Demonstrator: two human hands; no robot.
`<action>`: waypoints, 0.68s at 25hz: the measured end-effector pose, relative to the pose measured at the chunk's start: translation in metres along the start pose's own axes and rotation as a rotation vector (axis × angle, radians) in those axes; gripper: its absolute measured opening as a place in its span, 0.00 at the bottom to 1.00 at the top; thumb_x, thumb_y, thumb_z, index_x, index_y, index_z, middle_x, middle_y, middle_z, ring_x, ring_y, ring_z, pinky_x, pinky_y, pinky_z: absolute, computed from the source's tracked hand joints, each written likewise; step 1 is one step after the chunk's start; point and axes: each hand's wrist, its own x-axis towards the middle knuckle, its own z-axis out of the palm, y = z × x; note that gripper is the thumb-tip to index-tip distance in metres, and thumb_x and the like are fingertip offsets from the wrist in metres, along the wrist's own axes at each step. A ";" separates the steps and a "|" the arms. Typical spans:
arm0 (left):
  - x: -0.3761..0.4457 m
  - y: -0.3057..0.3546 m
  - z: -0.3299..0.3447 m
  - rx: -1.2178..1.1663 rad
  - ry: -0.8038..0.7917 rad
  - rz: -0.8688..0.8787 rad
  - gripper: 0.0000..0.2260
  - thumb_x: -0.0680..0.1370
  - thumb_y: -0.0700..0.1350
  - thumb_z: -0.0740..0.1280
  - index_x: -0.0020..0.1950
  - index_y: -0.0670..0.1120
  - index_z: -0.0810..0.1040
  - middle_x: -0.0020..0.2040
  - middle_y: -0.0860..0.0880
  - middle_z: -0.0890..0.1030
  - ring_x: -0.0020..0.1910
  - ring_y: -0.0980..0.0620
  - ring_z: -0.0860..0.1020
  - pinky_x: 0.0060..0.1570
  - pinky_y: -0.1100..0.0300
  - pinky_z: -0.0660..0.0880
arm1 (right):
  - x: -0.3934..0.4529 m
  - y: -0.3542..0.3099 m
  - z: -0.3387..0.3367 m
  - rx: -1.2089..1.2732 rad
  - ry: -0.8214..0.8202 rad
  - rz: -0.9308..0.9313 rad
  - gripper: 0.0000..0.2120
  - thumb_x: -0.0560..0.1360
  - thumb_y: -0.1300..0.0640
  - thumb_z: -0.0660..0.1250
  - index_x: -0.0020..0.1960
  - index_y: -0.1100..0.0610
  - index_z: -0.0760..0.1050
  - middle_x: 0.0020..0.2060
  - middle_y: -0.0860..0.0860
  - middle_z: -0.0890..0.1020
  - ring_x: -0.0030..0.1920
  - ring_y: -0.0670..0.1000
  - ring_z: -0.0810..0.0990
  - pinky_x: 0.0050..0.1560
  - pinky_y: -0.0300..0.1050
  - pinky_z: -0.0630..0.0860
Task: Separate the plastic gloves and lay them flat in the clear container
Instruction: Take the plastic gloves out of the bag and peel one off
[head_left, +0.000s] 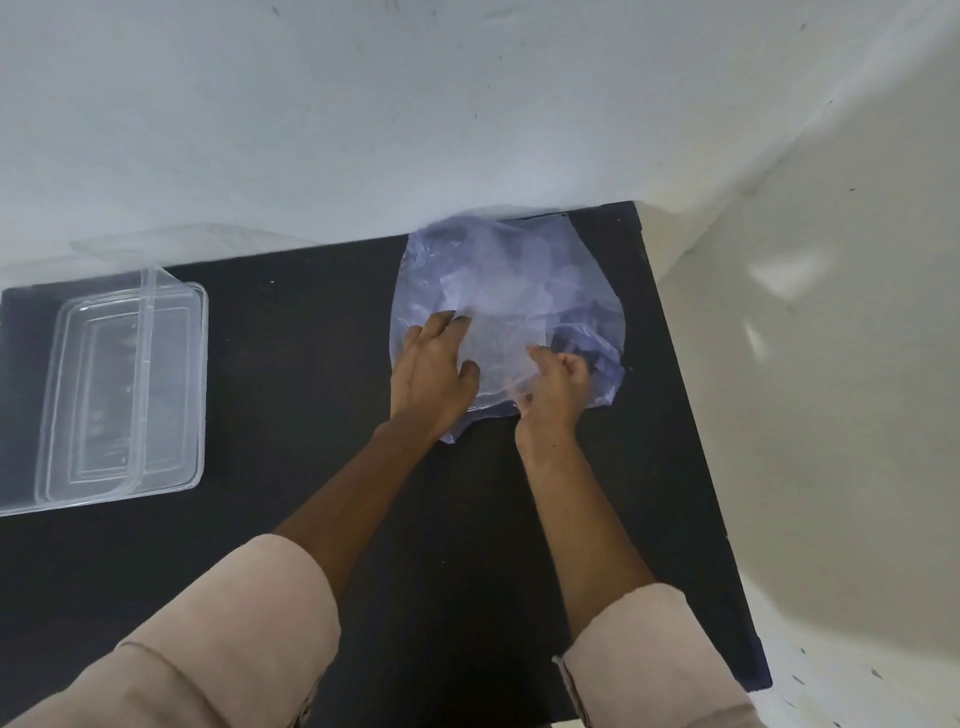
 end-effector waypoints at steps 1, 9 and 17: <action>0.000 0.000 0.001 -0.010 -0.006 0.002 0.25 0.76 0.40 0.65 0.73 0.46 0.69 0.72 0.46 0.71 0.68 0.41 0.69 0.56 0.44 0.77 | 0.003 0.004 0.005 0.058 0.012 0.077 0.11 0.67 0.60 0.75 0.44 0.58 0.75 0.43 0.52 0.81 0.46 0.56 0.81 0.50 0.54 0.81; 0.006 -0.014 -0.006 -0.024 0.011 0.043 0.22 0.80 0.49 0.61 0.74 0.48 0.67 0.70 0.45 0.73 0.66 0.39 0.71 0.56 0.43 0.76 | -0.035 -0.015 -0.037 -0.012 0.033 0.073 0.03 0.74 0.66 0.68 0.41 0.61 0.79 0.35 0.53 0.80 0.35 0.51 0.79 0.34 0.39 0.78; -0.118 -0.043 -0.006 -0.194 0.079 0.082 0.18 0.78 0.49 0.65 0.68 0.53 0.74 0.70 0.45 0.69 0.65 0.43 0.71 0.61 0.44 0.73 | -0.139 0.066 -0.143 -0.136 0.186 0.134 0.01 0.73 0.61 0.72 0.43 0.57 0.79 0.43 0.54 0.82 0.42 0.52 0.81 0.30 0.36 0.77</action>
